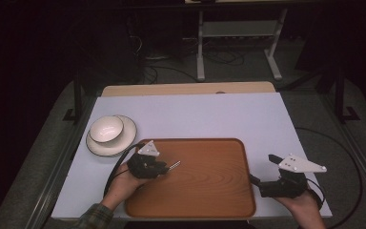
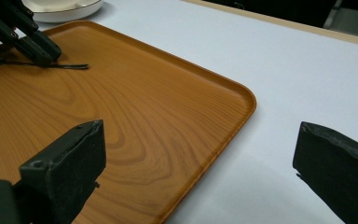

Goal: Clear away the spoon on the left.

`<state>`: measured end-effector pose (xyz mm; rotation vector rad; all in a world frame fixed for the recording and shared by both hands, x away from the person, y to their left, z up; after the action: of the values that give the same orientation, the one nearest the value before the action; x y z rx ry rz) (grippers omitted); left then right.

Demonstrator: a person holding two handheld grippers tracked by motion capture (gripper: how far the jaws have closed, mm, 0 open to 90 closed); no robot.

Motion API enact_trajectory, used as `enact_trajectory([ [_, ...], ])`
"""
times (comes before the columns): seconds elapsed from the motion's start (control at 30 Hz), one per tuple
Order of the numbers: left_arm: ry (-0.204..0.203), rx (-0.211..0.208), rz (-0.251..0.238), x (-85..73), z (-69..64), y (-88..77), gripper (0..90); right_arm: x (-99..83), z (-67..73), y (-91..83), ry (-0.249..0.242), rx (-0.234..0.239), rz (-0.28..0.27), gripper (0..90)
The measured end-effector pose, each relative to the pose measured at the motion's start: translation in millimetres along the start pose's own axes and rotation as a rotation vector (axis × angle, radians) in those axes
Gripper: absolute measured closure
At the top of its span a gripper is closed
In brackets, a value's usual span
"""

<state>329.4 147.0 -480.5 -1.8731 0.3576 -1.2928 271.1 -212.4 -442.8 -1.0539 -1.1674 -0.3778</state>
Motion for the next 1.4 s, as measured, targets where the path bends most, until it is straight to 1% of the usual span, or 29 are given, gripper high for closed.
enact_trajectory([
  [0.1,-0.002,0.012,-0.013,0.9,1.3,-1.9,62.1,0.2,-0.1,0.2,0.002,0.002,-0.001,1.9],
  [0.23,-0.020,0.016,-0.067,4.6,3.0,-7.7,47.3,0.1,0.5,-0.1,-0.003,0.005,-0.001,1.9],
  [0.33,-0.031,0.030,-0.093,5.4,5.5,-11.6,37.1,0.3,0.9,-1.2,0.001,0.005,-0.004,1.9],
  [0.4,-0.033,0.032,-0.118,6.8,6.4,-14.9,32.4,0.0,0.6,-1.2,-0.001,0.005,-0.005,1.9],
  [0.47,-0.027,0.041,-0.142,8.0,6.9,-19.2,28.3,0.0,0.3,-1.0,-0.002,0.006,-0.004,1.9],
  [0.6,-0.027,0.050,-0.188,7.7,9.7,-30.8,21.5,0.4,1.5,-1.0,-0.002,0.007,-0.003,1.9],
  [0.8,-0.029,0.079,-0.256,1.3,17.9,-55.4,17.7,1.0,1.8,-1.3,-0.003,0.005,-0.004,1.9],
  [1.07,-0.063,0.130,-0.322,-18.3,26.9,-90.2,16.1,1.7,2.2,-2.3,-0.002,0.006,-0.010,1.9],
  [1.13,-0.074,0.146,-0.332,-23.5,27.7,-97.5,16.1,2.0,2.0,-2.7,0.000,0.006,-0.012,1.9],
  [1.23,-0.081,0.155,-0.350,-30.5,27.3,-105.2,16.0,1.9,1.7,-3.1,0.001,0.006,-0.015,1.9],
  [1.37,-0.087,0.172,-0.359,-39.2,27.1,-113.0,15.8,2.1,1.4,-4.8,0.003,0.002,-0.019,1.9],
  [1.4,-0.089,0.180,-0.353,-41.8,27.3,-114.2,15.7,2.2,1.5,-5.5,0.004,0.003,-0.019,1.9],
])
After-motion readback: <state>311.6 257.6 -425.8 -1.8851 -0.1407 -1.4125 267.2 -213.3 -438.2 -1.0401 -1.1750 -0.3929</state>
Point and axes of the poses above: each handheld gripper's, and its own axes: y roughly forward along the jaws, x roughly out of its top, z roughly to its left, the point moved 6 cm from there along y, roughly forward along the jaws, and after that the axes turned 4 degrees about -x, right-handed, at the moved point
